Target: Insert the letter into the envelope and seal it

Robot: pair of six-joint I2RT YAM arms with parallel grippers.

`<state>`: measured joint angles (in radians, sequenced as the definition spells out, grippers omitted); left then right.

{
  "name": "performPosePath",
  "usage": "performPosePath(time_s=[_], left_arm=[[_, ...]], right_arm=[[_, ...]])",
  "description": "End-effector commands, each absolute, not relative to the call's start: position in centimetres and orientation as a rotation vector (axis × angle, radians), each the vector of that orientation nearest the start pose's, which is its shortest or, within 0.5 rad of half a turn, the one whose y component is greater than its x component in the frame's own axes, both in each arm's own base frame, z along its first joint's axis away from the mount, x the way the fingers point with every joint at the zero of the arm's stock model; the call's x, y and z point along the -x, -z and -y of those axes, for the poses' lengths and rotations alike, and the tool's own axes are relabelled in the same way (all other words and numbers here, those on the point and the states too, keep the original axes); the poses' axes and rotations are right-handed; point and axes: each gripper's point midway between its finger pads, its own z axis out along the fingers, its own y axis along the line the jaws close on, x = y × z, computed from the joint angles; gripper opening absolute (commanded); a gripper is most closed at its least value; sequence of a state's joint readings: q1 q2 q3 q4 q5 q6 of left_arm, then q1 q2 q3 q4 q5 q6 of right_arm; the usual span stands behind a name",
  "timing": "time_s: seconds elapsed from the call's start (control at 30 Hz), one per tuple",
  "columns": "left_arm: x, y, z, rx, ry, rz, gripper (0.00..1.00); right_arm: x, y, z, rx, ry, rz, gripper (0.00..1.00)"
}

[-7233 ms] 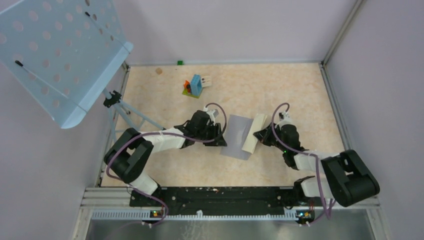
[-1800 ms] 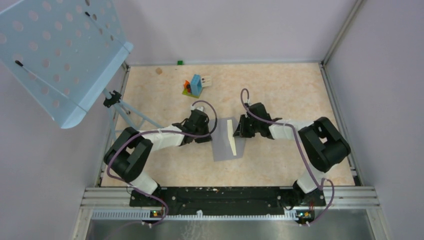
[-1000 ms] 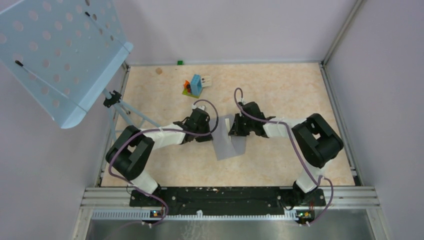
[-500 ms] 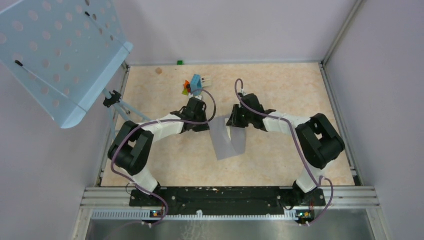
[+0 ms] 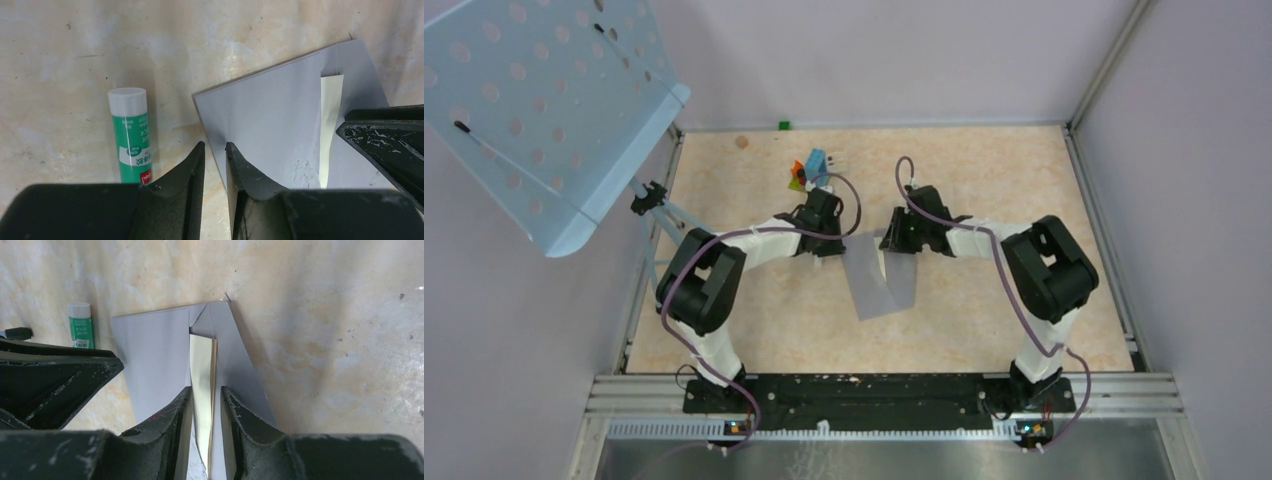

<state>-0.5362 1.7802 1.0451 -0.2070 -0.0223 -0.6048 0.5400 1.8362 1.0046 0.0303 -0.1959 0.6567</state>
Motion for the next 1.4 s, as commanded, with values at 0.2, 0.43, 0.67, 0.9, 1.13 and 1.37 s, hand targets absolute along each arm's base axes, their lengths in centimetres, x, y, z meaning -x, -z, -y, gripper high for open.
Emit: performPosePath(time_s=[0.2, 0.43, 0.67, 0.9, 1.13, 1.37], left_arm=[[-36.1, -2.7, 22.8, 0.088, 0.391, -2.559, 0.28], [-36.7, -2.3, 23.7, 0.073, 0.420, -2.566, 0.27], [-37.3, -2.5, 25.2, 0.056, 0.498, -2.562, 0.27], [-37.6, -2.5, 25.6, 0.054, 0.515, -2.564, 0.27], [-37.8, -2.6, 25.5, 0.039, 0.513, -2.560, 0.28], [-38.5, -3.8, 26.8, -0.032, 0.574, -2.528, 0.34]], right_arm=[[-38.4, -3.7, -28.7, -0.097, -0.803, -2.428, 0.19], [-38.5, -3.5, -29.6, -0.090, -0.835, -2.435, 0.12], [-37.7, -3.2, -30.8, -0.073, -0.852, -2.445, 0.09], [-37.7, -3.6, -30.7, -0.083, -0.847, -2.442, 0.08], [-37.8, -6.7, -29.7, -0.103, -0.860, -2.390, 0.20], [-37.3, -9.1, -29.5, -0.126, -0.935, -2.348, 0.32]])
